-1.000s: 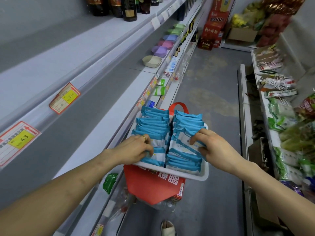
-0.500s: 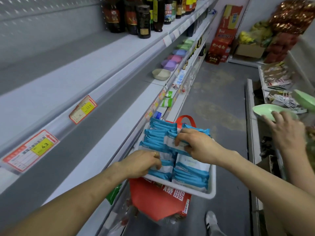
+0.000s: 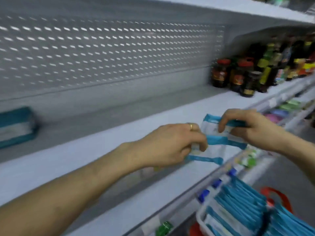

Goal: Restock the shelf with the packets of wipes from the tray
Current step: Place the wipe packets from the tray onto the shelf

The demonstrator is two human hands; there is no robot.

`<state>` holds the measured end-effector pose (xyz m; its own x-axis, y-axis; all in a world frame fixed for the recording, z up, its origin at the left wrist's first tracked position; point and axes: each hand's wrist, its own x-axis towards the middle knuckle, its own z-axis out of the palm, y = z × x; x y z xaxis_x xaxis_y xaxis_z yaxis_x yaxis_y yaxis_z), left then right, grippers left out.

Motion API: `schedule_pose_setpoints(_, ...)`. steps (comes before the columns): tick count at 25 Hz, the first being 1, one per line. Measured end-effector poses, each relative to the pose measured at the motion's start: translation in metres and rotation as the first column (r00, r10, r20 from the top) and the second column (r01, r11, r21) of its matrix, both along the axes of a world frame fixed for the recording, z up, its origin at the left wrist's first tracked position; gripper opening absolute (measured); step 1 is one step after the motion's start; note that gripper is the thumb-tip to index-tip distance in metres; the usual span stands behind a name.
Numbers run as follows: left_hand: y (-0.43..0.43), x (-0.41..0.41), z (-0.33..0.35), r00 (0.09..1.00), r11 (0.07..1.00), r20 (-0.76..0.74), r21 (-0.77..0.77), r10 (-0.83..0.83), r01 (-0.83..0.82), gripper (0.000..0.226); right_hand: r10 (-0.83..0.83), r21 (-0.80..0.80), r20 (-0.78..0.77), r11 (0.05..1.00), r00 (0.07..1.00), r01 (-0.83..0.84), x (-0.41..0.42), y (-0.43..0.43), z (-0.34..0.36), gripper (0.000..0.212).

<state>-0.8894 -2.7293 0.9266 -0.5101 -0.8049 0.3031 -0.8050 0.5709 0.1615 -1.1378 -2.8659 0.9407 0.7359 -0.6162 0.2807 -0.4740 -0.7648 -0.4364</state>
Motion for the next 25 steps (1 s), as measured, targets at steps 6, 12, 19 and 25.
schedule_pose_setpoints(6,0.111,0.145,0.083,0.888,0.887,0.034,-0.073,0.459,-0.456,0.038,0.318,-0.046,0.071,0.948,0.945,-0.315,0.153,0.016,0.067,0.032)
schedule_pose_setpoints(12,0.268,0.247,0.090,0.590,0.592,0.049,-0.052,0.806,-0.804,0.039,0.614,-0.044,-0.044,0.787,0.788,-0.615,0.342,0.085,0.063,0.043)
schedule_pose_setpoints(19,0.381,0.282,0.071,0.426,0.426,0.105,0.022,0.899,-0.905,0.039,0.778,-0.076,-0.172,0.601,0.604,-0.796,0.499,0.169,0.031,0.046)
schedule_pose_setpoints(25,0.408,0.304,0.059,0.400,0.400,0.078,0.013,0.913,-0.916,0.040,0.794,-0.059,-0.210,0.572,0.570,-0.818,0.560,0.188,0.003,0.048)
